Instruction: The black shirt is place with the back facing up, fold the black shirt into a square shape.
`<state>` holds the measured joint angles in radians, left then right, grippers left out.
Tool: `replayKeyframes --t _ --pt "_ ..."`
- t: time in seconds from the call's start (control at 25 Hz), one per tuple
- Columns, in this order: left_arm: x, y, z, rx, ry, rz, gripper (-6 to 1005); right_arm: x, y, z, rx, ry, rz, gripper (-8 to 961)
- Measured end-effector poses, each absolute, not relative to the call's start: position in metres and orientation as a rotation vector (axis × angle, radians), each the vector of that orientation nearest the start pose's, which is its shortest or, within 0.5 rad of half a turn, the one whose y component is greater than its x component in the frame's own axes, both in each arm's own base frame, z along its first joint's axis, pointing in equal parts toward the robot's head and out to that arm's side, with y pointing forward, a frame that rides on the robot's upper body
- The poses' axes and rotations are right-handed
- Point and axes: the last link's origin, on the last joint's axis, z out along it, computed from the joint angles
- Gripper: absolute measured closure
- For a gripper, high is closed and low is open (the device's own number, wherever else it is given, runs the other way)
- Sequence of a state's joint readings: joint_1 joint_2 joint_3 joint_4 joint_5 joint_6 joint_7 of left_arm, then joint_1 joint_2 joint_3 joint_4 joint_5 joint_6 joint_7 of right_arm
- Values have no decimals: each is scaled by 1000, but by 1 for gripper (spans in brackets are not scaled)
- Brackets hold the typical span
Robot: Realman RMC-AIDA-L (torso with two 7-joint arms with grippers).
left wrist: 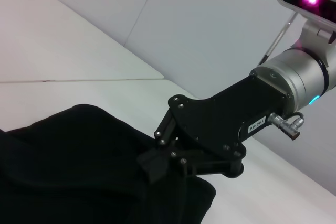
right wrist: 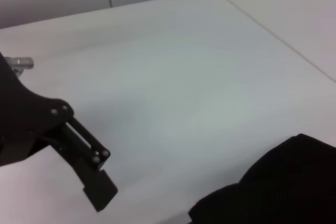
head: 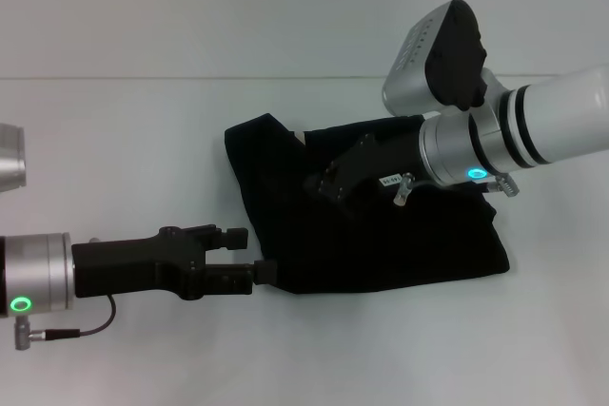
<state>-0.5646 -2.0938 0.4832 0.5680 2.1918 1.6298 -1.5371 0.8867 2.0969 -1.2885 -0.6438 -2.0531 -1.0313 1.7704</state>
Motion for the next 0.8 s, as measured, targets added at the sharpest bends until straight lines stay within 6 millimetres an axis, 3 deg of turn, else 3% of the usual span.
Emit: replayKeyframes --t 0.48,0.8 --pt "-271 315 -13 -2720 -1004 -775 116 140 427 -63 -2750 441 228 947" --pt "-271 314 -12 -2720 -1006 -785 115 166 444 -39 -2542 604 304 944"
